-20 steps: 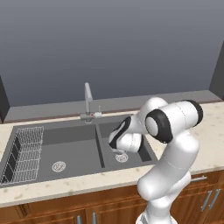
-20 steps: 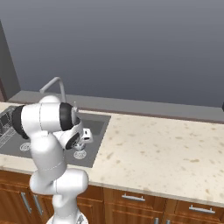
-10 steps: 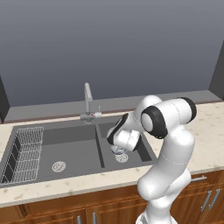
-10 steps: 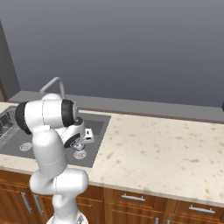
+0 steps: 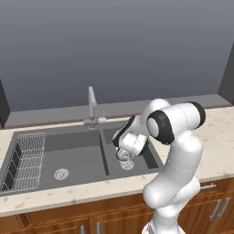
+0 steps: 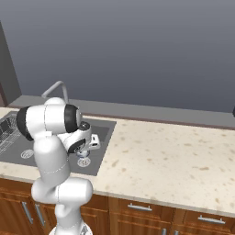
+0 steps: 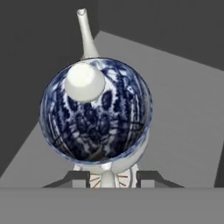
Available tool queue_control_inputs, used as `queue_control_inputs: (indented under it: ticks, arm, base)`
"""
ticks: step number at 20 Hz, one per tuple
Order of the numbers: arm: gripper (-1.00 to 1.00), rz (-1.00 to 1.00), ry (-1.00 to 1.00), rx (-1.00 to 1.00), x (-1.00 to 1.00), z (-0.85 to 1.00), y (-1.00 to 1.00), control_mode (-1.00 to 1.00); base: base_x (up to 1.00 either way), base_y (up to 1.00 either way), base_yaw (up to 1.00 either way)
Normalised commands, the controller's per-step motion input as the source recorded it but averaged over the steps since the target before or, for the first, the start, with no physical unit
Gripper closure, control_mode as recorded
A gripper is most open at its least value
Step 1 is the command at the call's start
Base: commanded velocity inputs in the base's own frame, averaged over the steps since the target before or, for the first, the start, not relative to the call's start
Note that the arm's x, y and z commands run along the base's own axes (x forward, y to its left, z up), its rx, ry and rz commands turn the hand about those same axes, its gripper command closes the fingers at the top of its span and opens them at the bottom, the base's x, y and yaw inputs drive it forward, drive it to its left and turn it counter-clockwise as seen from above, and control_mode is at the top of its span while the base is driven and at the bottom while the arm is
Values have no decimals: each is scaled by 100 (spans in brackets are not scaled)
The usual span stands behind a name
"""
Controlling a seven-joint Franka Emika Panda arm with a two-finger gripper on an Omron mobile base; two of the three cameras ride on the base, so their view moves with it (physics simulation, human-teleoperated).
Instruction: Place the cup in the left basin and the teapot in the right basin of the sink.
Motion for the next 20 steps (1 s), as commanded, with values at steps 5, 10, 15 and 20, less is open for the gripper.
queue_control_inputs:
  ticks: [5, 10, 15, 20]
  arm:
    - [-100, 0, -13, 0, -24, 17, 11, -100]
    - [-100, 0, -17, -1, -37, 32, 17, -100]
    - [-100, 2, -20, 0, -54, 41, 11, -100]
    - [-100, 0, -16, 0, -50, 41, 0, -100]
  base:
    - [0, 0, 0]
    - [0, 0, 0]
    - [0, 0, 0]
    - [0, 0, 0]
